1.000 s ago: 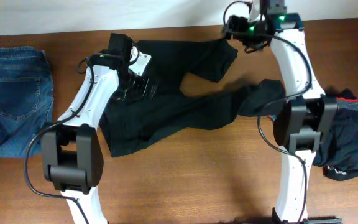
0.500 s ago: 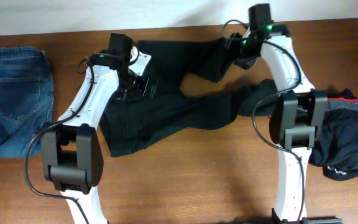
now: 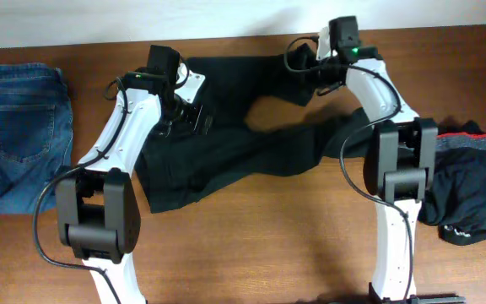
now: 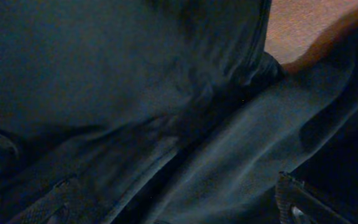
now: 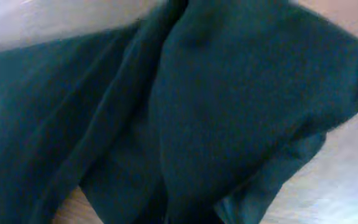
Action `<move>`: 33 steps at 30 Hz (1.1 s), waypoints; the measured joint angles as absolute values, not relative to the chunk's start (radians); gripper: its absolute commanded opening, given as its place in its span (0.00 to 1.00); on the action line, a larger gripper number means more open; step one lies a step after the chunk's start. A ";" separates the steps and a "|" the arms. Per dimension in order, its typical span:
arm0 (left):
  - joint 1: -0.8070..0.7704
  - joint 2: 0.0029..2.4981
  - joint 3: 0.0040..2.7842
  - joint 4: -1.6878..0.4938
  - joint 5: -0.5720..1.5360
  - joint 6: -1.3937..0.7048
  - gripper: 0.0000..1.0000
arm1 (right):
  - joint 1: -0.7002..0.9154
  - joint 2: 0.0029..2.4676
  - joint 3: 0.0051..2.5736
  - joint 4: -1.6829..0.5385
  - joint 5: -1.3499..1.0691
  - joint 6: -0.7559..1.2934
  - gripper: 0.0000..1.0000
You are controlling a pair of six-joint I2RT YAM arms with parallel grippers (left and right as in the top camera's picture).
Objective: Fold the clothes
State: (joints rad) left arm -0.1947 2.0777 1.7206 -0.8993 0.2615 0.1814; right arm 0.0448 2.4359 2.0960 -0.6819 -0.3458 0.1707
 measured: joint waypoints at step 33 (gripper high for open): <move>-0.195 2.078 1.721 -0.900 0.262 0.181 0.99 | -0.043 2.340 2.242 -0.707 -0.259 -0.648 0.99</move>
